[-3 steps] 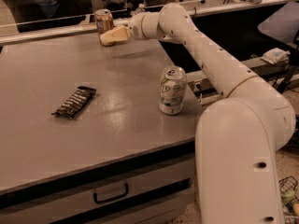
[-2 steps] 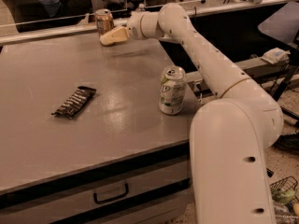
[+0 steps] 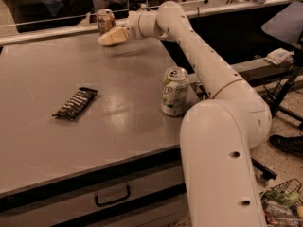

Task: Move orange can near rxbar chocolate

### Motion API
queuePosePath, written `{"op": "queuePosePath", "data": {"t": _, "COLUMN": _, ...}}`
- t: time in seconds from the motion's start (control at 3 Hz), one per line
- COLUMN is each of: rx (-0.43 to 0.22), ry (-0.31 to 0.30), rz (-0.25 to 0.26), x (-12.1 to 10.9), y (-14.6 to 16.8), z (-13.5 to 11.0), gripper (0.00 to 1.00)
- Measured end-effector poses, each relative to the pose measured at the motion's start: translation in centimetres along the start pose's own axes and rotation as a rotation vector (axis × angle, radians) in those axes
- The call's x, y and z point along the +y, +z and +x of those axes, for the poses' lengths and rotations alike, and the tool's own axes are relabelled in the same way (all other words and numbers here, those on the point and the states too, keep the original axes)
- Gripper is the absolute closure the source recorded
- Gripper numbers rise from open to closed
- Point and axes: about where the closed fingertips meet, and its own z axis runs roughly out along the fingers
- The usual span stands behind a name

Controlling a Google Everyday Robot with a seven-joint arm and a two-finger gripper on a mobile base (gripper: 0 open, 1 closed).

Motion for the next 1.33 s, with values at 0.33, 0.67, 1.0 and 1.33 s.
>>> {"op": "queuePosePath", "data": {"t": 0.33, "rx": -0.016, "ry": 0.009, "rz": -0.016, "x": 0.3, "y": 1.6, "z": -0.1, "gripper": 0.00}}
{"op": "queuePosePath", "data": {"t": 0.67, "rx": -0.025, "ry": 0.013, "rz": -0.033, "x": 0.5, "y": 2.7, "z": -0.3, "gripper": 0.00}}
{"op": "queuePosePath", "data": {"t": 1.0, "rx": -0.031, "ry": 0.013, "rz": -0.056, "x": 0.8, "y": 3.3, "z": -0.5, "gripper": 0.16}}
{"op": "queuePosePath", "data": {"t": 1.33, "rx": -0.027, "ry": 0.021, "rz": -0.079, "x": 0.9, "y": 3.4, "z": -0.3, "gripper": 0.47}}
